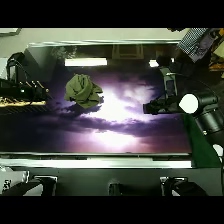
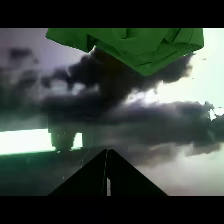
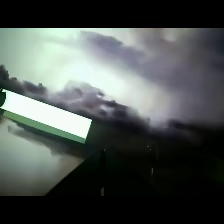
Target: Fold the clothes and pants, and hang the long-sleeved shirts on hangers.
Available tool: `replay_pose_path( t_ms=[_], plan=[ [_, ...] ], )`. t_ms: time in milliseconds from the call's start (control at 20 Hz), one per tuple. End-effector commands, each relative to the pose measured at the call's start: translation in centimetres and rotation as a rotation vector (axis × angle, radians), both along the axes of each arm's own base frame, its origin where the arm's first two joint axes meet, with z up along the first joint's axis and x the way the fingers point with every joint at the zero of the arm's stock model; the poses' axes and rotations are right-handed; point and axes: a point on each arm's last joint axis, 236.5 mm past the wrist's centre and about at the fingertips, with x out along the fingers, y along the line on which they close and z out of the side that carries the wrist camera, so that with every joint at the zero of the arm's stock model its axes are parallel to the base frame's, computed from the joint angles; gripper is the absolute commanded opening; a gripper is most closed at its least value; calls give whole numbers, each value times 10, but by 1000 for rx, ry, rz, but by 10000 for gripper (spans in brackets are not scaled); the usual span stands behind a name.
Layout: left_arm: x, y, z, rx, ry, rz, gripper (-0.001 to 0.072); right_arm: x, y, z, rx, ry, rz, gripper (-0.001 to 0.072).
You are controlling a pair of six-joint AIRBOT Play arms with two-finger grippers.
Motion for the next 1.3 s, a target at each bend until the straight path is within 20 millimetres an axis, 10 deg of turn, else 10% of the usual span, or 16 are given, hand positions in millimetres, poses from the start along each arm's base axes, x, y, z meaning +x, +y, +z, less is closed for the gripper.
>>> replay_pose_path(
  t_ms=[0, 1250],
  plan=[
    [0, 0, 0, 0, 0, 0, 20, 0, 0, 0, 0, 0, 1, 35],
    [7, 1, 1, -2, -25, 8, 29, 10, 2, 6, 14, -46, -6, 35]
  ],
)
